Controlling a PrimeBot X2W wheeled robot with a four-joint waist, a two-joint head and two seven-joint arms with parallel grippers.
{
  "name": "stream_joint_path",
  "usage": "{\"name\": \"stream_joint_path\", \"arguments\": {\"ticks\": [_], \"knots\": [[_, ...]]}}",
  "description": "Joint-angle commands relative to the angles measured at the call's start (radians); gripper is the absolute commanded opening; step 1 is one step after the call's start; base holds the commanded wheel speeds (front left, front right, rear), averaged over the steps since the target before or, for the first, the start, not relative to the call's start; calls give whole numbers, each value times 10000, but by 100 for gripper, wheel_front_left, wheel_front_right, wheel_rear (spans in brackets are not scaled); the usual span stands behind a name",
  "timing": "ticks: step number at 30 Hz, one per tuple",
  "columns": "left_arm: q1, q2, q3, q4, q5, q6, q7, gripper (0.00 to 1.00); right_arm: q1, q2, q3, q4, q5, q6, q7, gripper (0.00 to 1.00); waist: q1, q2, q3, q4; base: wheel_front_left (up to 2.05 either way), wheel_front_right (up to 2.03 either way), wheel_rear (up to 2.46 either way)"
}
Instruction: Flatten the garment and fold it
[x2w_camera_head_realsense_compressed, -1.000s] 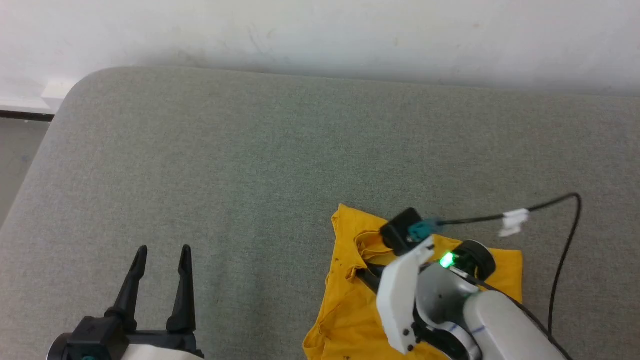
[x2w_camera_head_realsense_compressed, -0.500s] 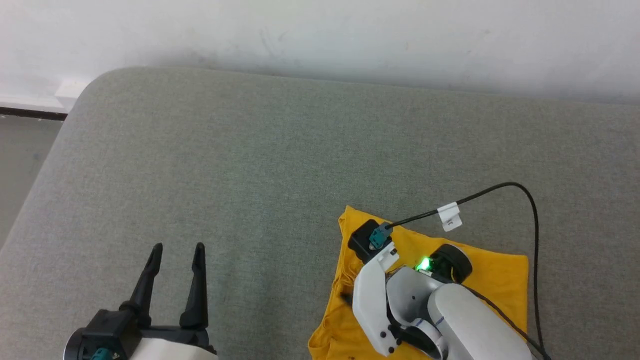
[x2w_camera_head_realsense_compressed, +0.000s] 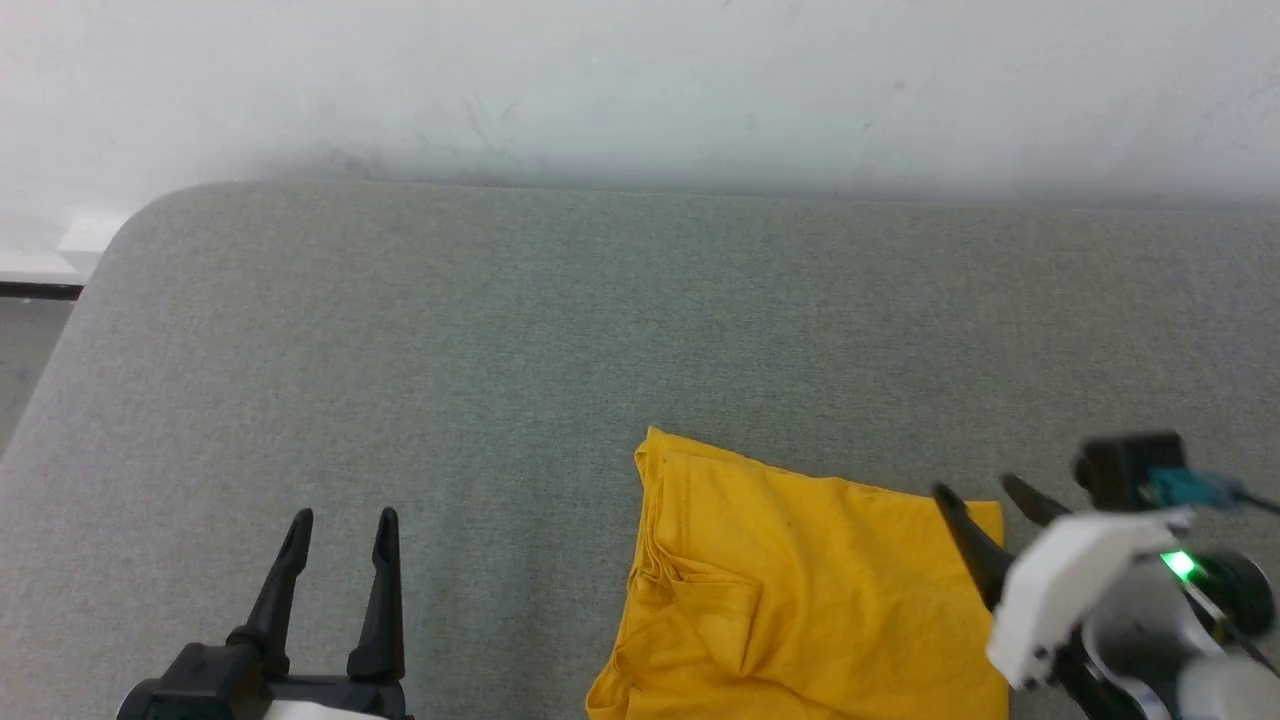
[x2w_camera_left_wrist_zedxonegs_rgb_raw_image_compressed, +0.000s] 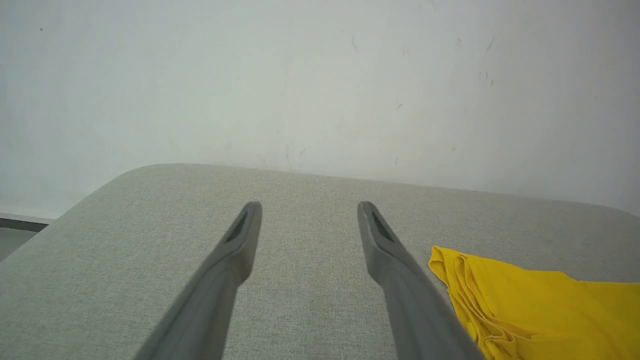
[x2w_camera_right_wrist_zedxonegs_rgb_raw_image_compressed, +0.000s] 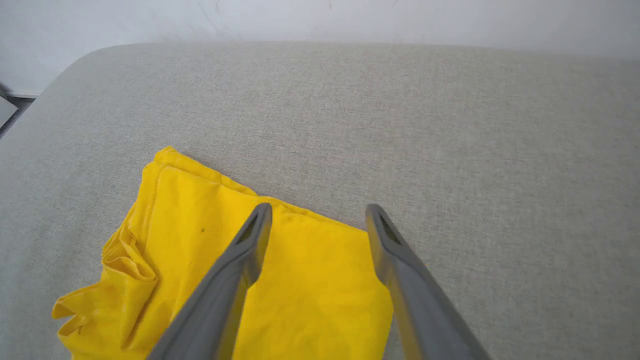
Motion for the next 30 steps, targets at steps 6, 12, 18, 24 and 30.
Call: {"name": "stream_joint_path", "arguments": {"ticks": [6,12,18,24,30], "knots": [[155,115,-23,-229,95,39,31,100,2149,88,-1249,-1137,426,-7,-372,100,1,0,74,-423,0,0,0],[100,207,-72,-285,105,27,109,100,2481,94,-1304,-495,947,-7,-730,100,1,0,82,-500,0,0,0],[-56,433,-67,-471,244,43,240,100,1930,95,-1164,986,1007,-7,-1034,100,1,0,73,-221,0,0,0],[-134,547,-66,-632,279,84,365,100,1351,96,-789,2291,1333,-7,-1274,100,1,0,67,53,0,0,0],[-208,580,-125,-678,282,95,406,100,977,96,-655,3023,1196,-7,-1386,0,1,0,32,132,0,0,0]]}}
